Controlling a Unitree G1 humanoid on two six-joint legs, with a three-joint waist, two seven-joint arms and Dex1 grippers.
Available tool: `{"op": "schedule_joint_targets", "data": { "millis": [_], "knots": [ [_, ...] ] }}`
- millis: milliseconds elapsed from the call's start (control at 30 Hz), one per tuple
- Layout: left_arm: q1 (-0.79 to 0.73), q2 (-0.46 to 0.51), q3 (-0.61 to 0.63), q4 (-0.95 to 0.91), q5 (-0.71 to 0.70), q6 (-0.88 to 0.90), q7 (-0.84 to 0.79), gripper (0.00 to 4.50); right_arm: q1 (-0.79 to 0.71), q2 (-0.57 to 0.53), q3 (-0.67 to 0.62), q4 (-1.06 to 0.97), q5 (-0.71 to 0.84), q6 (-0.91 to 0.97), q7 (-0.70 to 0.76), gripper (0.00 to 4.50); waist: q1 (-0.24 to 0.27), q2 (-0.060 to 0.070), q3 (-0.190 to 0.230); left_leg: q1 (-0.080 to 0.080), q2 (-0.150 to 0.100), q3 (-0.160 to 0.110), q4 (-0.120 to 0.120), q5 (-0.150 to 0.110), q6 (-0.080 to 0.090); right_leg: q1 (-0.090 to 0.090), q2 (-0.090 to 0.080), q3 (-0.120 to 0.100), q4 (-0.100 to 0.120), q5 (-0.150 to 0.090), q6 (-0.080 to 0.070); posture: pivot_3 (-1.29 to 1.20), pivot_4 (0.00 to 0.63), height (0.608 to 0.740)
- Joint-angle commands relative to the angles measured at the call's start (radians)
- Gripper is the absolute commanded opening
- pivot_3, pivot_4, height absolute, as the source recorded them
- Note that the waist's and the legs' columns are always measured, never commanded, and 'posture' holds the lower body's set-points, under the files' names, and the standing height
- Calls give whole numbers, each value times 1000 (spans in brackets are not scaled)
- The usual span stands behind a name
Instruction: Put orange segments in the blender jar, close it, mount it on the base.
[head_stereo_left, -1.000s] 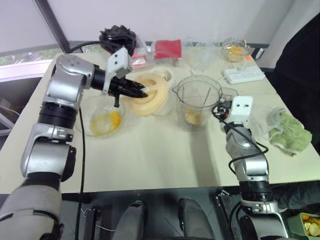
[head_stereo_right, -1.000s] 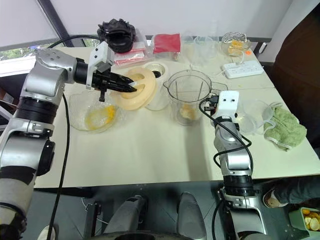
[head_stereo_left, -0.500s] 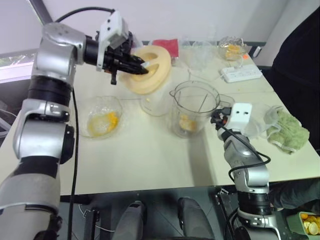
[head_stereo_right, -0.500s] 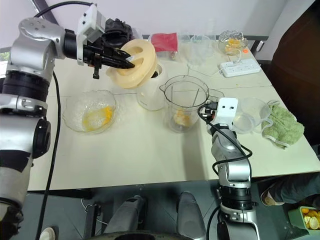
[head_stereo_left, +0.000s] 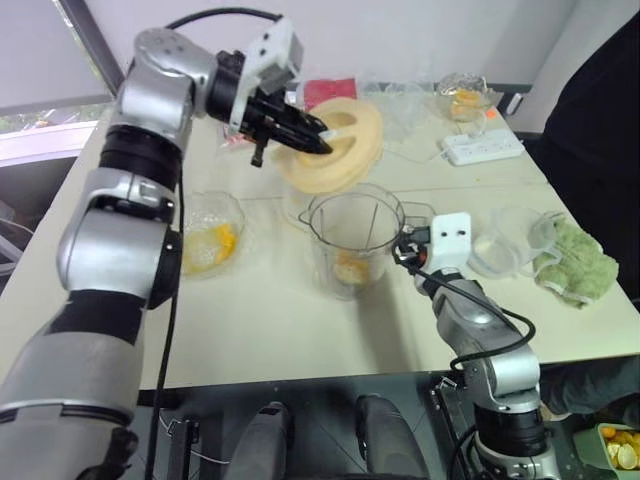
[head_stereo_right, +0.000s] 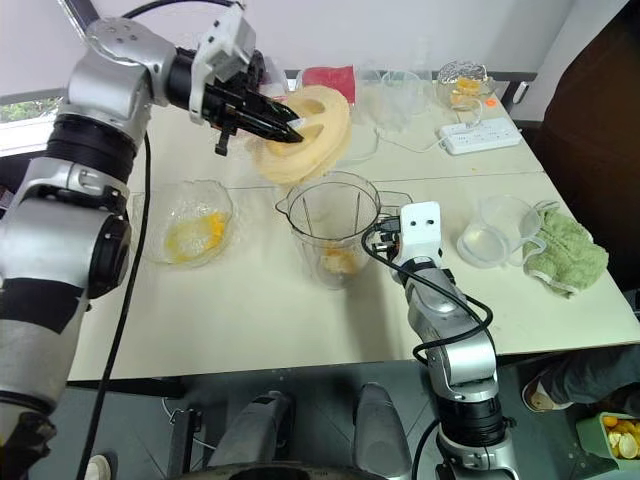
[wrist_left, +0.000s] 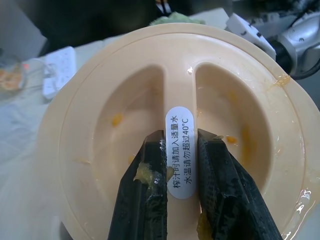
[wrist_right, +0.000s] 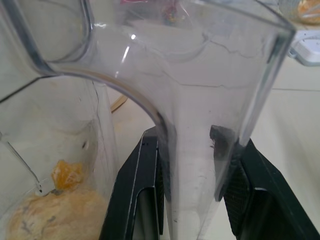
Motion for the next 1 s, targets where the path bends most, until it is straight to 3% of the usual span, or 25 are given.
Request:
{"op": "schedule_joint_targets", "data": {
  "millis": [33,267,633,1000],
  "knots": [
    [-38,-6,-17,-10,-23,-19,-4,258,22,-5,16,-20,-36,-24,3,941,1,0,0,0,0,0,0,0,0,0,0,0,0,0,0,0,150,740],
    [-57,-48,-46,-47,-72,61,-4,258,62,-22,32,-1,-87,-84,13,941,1,0,0,0,0,0,0,0,0,0,0,0,0,0,0,0,150,740],
    [38,4,-299,-326,-249,149,-4,258,102,-19,11,0,-111,-117,3,941,3,1,-1,1,0,0,0,0,0,1,0,0,0,0,0,0,150,740],
    [83,-39,-365,-223,-173,-4,-4,258,129,-3,7,-30,-120,-111,-10,941,9,1,-1,1,0,0,1,0,0,2,0,0,0,0,0,0,150,740]
  ]
}}
